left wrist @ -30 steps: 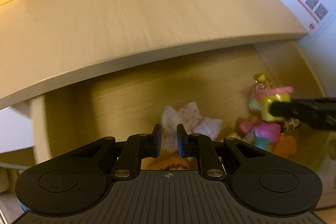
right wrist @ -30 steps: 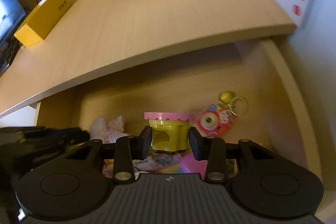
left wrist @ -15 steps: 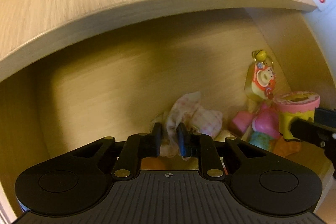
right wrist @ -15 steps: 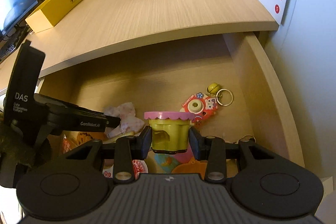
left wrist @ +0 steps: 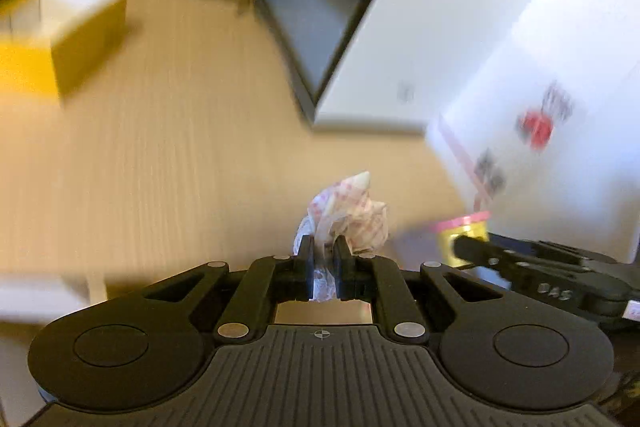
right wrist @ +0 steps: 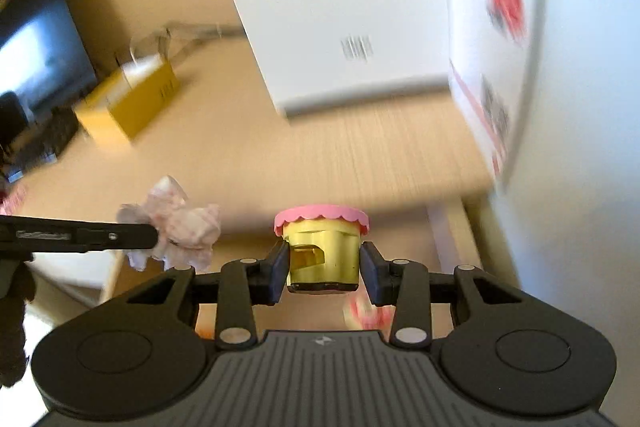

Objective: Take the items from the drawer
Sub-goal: 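Lift the cup toy onto the desk while left gripper moves the tissue onto the desk, then reach into the drawer and grasp the wooden-stick packet with left gripper, then grasp the orange pumpkin toy with right gripper while left gripper holds the stick packet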

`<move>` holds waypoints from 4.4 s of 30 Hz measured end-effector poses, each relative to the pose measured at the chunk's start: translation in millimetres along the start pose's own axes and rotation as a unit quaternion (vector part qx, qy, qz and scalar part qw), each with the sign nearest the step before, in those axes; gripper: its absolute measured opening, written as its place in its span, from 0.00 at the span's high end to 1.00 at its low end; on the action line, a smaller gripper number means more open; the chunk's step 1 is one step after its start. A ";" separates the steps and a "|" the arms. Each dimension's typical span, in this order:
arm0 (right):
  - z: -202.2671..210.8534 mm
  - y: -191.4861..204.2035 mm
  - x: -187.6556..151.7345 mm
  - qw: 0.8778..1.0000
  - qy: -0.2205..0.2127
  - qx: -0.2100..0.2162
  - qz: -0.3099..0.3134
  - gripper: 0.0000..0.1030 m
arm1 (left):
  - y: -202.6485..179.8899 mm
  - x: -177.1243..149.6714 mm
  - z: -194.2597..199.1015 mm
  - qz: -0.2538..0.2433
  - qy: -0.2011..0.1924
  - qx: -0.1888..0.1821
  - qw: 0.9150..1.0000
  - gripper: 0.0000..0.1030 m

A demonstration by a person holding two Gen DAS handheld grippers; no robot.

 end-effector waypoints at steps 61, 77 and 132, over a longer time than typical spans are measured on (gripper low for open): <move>-56.7 -16.4 -59.6 0.993 0.093 0.052 0.040 0.19 | -3.7 -145.0 -103.4 -0.329 0.210 -0.010 0.921 0.83; -10.6 -39.0 -98.4 0.989 0.144 -0.027 0.023 0.19 | -58.0 -172.2 -150.2 -0.334 0.230 -0.058 0.912 0.67; -89.3 47.4 -90.6 0.957 0.278 0.067 0.046 0.92 | 74.3 -73.5 -7.2 0.058 0.092 0.011 0.994 0.75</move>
Point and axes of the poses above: each gripper's, at about its wrist camera, not at the fingertips, and z roughly against the way its jaws point, y to its left, x to its top, the point moved 10 cm from there along -z, roughly the way its jaws point, and after that the axes turned 13 degrees about x, right-handed, at the moved point
